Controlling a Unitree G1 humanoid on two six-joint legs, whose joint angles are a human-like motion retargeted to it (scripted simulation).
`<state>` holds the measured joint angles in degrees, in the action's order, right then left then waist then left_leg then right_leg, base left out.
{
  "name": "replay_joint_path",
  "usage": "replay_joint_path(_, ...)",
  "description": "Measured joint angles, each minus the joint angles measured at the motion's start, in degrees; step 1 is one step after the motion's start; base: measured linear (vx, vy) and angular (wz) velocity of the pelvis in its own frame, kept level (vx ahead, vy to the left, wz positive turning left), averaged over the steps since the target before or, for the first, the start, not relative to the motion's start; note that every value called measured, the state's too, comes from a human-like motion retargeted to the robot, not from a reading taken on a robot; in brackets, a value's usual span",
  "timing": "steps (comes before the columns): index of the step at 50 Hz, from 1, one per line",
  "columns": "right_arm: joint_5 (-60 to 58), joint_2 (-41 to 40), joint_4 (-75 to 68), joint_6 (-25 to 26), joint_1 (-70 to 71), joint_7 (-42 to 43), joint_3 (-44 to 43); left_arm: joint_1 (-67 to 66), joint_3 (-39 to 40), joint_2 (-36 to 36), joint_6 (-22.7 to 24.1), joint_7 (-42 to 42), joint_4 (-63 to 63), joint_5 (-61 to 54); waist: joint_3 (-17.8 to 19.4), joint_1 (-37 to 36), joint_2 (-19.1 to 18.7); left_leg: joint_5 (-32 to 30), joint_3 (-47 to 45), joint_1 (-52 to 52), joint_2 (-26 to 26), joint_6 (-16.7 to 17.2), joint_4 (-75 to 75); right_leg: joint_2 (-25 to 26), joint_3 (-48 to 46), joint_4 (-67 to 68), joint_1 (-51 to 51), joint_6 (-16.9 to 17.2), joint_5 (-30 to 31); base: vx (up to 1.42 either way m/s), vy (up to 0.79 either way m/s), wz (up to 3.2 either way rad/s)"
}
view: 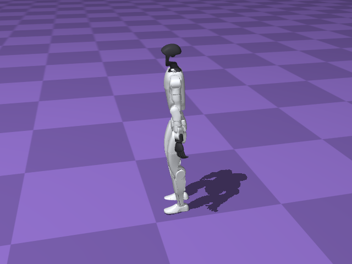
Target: Upper body actions
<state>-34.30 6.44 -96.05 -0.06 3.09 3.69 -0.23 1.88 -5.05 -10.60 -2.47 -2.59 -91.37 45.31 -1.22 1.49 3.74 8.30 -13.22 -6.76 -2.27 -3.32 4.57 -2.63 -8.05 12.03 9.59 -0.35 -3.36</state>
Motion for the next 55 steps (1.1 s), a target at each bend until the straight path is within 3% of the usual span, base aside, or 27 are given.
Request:
replay_joint_path(5,3.84,-0.01,-0.21,-0.88,-0.30,-0.07,-0.76,-1.88,1.11,-0.10,-0.10,0.33,-1.06,-1.41,0.30,1.33,-0.52,-0.31,1.36,0.02,0.62,0.17,0.32,-1.93,-3.37,1.11,-0.16,-0.52,0.09,-0.04,-0.08,0.13)
replay_joint_path(13,-1.56,0.03,1.98,-0.04,0.42,1.86,1.27,-2.59,0.61,-0.34,-1.28,0.64,-3.14,0.88,1.55,3.01,-1.41,-1.08,2.73,-0.18,1.70,0.94,0.73,-5.80,-8.97,-0.15,0.03,-1.39,-0.74,-0.05,-0.12,0.11)
replay_joint_path(17,-3.58,-0.07,3.38,0.03,0.90,2.61,2.75,-2.06,0.38,-0.43,-1.09,0.07,-2.28,1.85,2.83,2.67,-0.23,-1.67,2.40,-0.58,1.21,1.43,1.22,-6.94,-9.45,-1.53,-0.14,1.50,1.62,-0.07,-0.20,0.03)
replay_joint_path(23,-5.69,0.27,4.39,0.22,1.48,3.40,3.84,-0.04,-0.03,-0.55,-0.06,0.08,0.19,0.81,4.44,2.30,0.20,-3.94,3.28,-3.32,2.49,2.41,2.73,-6.59,-11.07,-3.58,-0.19,0.41,0.54,-0.10,-0.27,0.28)
replay_joint_path(33,-4.80,3.14,5.31,0.36,4.31,1.39,3.00,3.14,-1.20,-0.23,4.51,-0.60,8.29,-2.71,8.23,3.31,-0.64,-8.78,4.42,-9.63,5.28,6.62,3.32,-4.64,-17.44,-8.01,0.67,-2.31,1.00,-0.15,-0.30,0.54)
replay_joint_path(38,-3.53,5.27,8.53,1.22,6.11,0.39,2.33,5.80,-2.80,-0.83,7.64,-2.87,10.80,-1.13,10.52,3.46,-0.78,-7.52,5.43,-13.95,5.14,6.23,6.60,-5.02,-19.78,-8.35,2.97,-3.43,1.22,-0.19,-0.21,0.47)
replay_joint_path(45,-5.37,6.77,12.85,2.60,9.77,-0.06,3.02,5.92,-3.51,-1.99,9.34,-6.21,10.58,0.29,12.00,4.55,-1.11,-6.83,1.19,-14.11,6.69,8.34,10.74,-5.06,-19.45,-8.03,5.75,-3.78,2.06,-0.12,-0.04,0.01)
replay_joint_path(50,-3.56,5.99,15.17,1.88,10.65,0.15,3.26,5.31,-3.47,-2.41,8.13,-5.47,6.77,0.66,12.37,4.33,-1.16,-5.66,0.95,-9.88,5.55,5.05,5.17,-4.26,-17.13,-8.03,5.98,-3.66,2.82,0.01,0.06,-0.39)
replay_joint_path(55,-1.79,4.79,16.89,-0.42,11.36,0.78,2.94,6.65,-3.49,-3.50,7.53,-4.92,5.10,0.66,13.28,5.15,-1.01,-5.99,0.33,-10.33,5.11,4.55,4.43,-5.13,-16.54,-6.75,7.31,-3.09,2.92,-0.04,0.10,-0.09)
